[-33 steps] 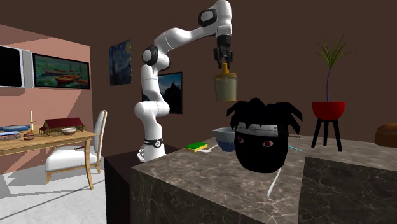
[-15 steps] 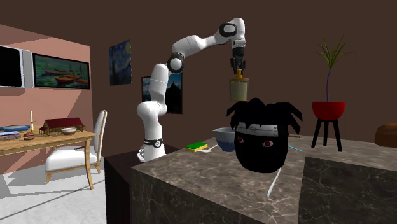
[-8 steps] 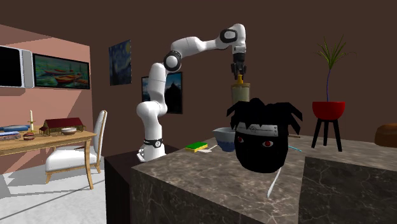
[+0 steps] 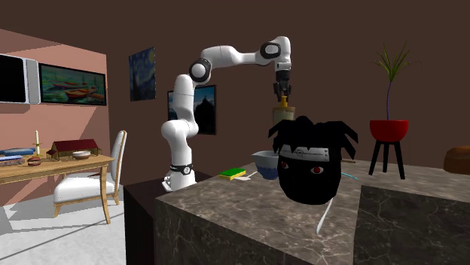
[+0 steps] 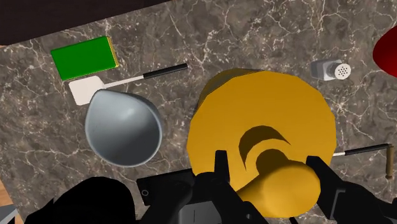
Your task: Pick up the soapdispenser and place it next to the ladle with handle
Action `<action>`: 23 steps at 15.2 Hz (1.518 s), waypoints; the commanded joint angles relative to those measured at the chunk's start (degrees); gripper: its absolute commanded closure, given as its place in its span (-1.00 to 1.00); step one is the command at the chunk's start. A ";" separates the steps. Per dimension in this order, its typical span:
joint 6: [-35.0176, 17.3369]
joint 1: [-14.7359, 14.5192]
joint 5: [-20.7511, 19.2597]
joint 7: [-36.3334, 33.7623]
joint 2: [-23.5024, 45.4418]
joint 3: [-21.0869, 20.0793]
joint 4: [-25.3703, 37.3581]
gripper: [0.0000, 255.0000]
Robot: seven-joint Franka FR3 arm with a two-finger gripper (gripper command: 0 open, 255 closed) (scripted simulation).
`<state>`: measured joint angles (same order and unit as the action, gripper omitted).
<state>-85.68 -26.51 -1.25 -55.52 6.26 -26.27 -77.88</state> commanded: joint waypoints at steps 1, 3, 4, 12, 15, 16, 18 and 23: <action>-2.03 0.32 0.47 0.33 -1.01 0.14 -2.86 1.00; -3.81 0.50 0.78 0.55 -1.68 0.25 -5.25 1.00; -4.68 0.58 0.92 0.66 -1.99 0.29 -6.39 1.00; -11.35 0.99 1.71 1.30 -3.71 0.54 -14.62 1.00; -13.75 1.06 1.87 1.46 -4.06 0.59 -17.35 1.00; -14.54 1.08 1.92 1.51 -4.15 0.61 -18.22 1.00; -16.11 1.11 1.98 1.58 -4.27 0.63 -19.90 1.00; -19.97 1.13 2.02 1.68 -4.33 0.65 -23.82 1.00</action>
<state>-104.82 -25.43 0.76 -53.95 1.95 -25.67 -100.93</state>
